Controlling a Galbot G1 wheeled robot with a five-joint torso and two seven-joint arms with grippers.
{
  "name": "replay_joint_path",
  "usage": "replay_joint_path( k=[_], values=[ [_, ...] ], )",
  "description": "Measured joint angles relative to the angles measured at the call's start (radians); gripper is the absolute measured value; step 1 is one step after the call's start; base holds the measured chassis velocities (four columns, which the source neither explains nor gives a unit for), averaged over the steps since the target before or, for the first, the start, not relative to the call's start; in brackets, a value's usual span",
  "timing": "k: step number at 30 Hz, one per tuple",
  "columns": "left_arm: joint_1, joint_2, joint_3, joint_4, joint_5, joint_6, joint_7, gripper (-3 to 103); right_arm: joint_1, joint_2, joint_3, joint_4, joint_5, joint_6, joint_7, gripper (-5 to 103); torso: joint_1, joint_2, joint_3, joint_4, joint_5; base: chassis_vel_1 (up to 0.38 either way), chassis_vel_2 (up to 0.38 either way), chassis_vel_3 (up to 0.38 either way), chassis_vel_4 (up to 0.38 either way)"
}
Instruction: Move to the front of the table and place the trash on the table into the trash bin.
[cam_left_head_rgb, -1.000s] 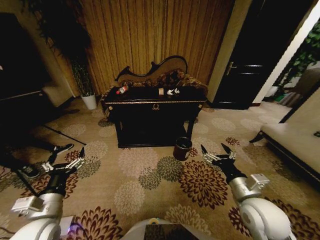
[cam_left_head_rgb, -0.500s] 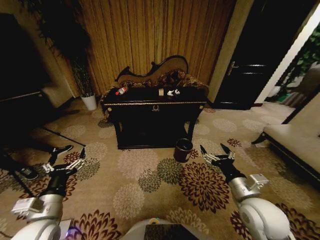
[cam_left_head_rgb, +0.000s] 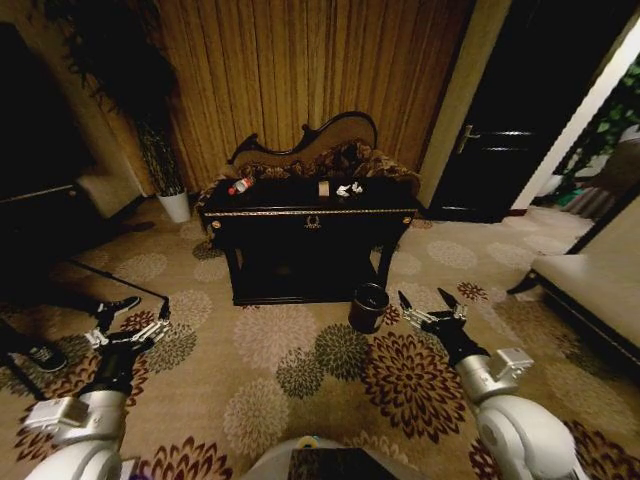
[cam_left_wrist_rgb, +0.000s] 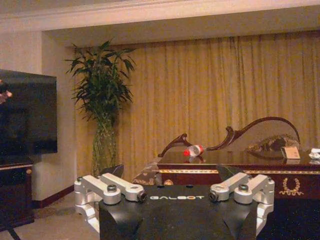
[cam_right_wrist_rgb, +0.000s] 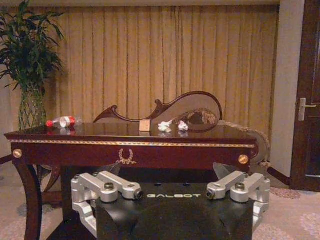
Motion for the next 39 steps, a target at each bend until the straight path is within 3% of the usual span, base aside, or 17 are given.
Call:
replay_joint_path(
  k=[39],
  values=[
    [0.006,-0.016,0.002,0.004,0.004,-0.011,0.014,100,0.008,0.003,-0.006,-0.011,0.003,0.013,0.001,100,0.0,0.0,0.0,-0.0002,-0.0001,-0.128,0.132,0.123,-0.132]
  ],
)
